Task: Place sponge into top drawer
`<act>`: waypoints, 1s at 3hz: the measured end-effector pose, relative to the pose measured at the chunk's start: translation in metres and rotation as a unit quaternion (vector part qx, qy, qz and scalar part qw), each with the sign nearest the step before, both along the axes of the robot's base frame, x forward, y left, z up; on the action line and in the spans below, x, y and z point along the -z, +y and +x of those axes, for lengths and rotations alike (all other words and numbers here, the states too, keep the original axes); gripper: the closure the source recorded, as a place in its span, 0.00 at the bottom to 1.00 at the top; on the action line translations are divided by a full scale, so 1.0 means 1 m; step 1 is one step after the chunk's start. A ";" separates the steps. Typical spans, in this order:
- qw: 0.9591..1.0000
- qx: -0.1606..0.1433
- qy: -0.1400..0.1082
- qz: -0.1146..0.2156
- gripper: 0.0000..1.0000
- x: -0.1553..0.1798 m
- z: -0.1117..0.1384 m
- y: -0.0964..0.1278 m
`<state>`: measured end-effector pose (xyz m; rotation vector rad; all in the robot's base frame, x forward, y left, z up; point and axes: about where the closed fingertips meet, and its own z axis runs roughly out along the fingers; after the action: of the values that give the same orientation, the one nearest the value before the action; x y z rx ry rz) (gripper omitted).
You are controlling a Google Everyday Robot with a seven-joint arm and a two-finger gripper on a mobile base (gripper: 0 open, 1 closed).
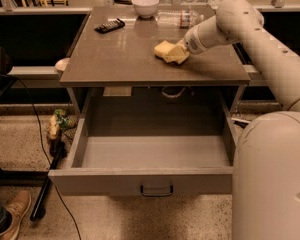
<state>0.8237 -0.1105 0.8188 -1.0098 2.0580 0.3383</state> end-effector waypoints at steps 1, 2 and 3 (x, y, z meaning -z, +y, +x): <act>1.000 0.002 -0.014 0.008 0.86 -0.010 -0.005 -0.007; 0.999 0.010 -0.046 0.023 1.00 -0.033 -0.023 -0.026; 0.997 0.013 -0.070 0.036 1.00 -0.052 -0.057 -0.047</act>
Offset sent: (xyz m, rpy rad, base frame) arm -0.0557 -0.0606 0.0672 0.0845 -0.1847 -0.0588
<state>0.7670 -0.1578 0.8703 -0.9358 1.9176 0.3174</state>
